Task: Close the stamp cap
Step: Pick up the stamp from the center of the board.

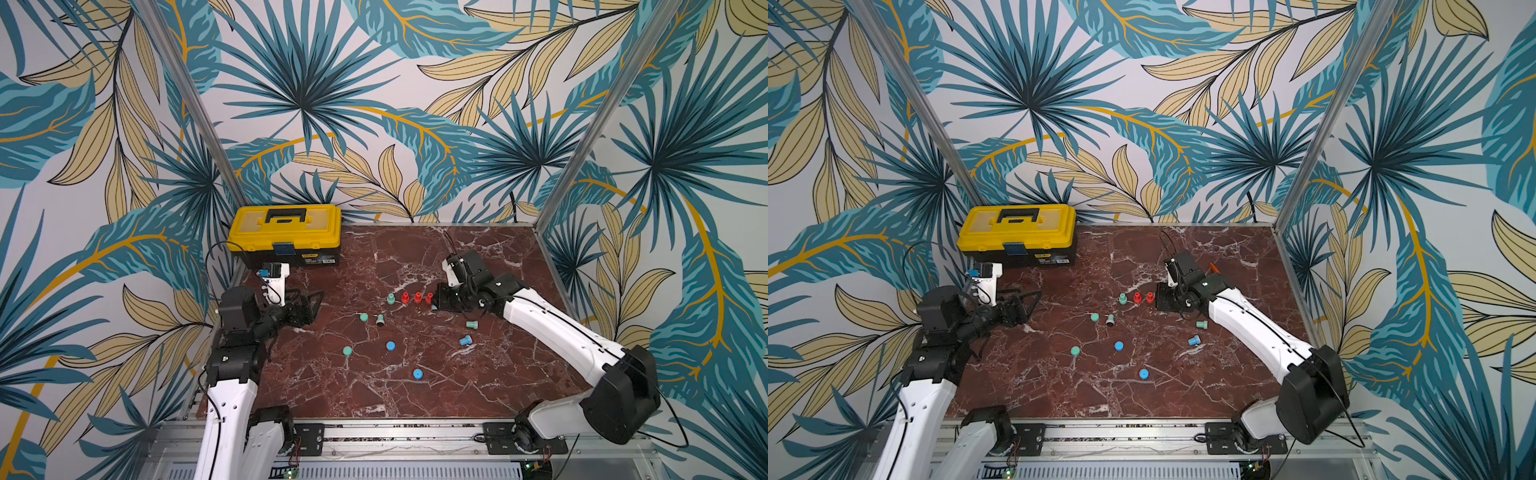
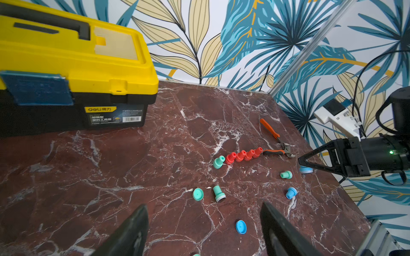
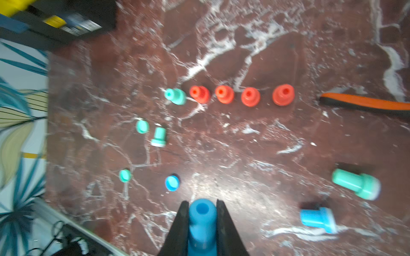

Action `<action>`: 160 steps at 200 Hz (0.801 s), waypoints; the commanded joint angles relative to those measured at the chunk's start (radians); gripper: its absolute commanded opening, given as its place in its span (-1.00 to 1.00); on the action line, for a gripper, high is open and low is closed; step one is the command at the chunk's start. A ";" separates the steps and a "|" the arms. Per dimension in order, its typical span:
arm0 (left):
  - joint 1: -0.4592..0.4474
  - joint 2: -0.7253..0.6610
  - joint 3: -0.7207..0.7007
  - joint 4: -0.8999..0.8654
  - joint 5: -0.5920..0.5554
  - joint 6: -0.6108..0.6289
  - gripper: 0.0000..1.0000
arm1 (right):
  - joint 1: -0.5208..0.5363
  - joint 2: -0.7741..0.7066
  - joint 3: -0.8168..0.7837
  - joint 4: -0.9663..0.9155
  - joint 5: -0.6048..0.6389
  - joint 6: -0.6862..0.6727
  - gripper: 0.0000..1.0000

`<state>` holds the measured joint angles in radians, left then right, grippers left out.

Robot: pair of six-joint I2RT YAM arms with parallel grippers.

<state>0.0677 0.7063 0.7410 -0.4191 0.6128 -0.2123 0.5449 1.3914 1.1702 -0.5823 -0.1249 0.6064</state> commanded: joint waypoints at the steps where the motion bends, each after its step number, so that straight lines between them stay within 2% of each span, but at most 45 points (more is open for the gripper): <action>1: -0.107 -0.035 0.006 0.076 -0.078 -0.053 0.60 | 0.038 -0.047 -0.048 0.192 -0.074 0.148 -0.84; 38: -0.353 -0.029 0.032 0.138 -0.247 -0.083 0.57 | 0.120 -0.101 -0.059 0.345 -0.077 0.271 -0.86; 96: -0.657 0.035 0.048 0.281 -0.434 -0.078 0.51 | 0.239 -0.167 -0.118 0.622 -0.001 0.460 -0.88; 114: -0.712 0.056 0.062 0.309 -0.462 -0.067 0.49 | 0.253 -0.168 -0.124 0.683 0.018 0.506 -0.89; 123: -0.727 0.064 0.065 0.326 -0.469 -0.063 0.48 | 0.294 -0.164 -0.120 0.699 0.025 0.518 -0.89; 160: -0.737 0.086 0.067 0.384 -0.468 -0.077 0.43 | 0.338 -0.149 -0.105 0.733 0.053 0.532 -0.90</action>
<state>-0.6628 0.7826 0.7761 -0.1177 0.1703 -0.2852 0.8623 1.2358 1.0718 0.0769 -0.1097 1.1004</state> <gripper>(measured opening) 0.728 0.205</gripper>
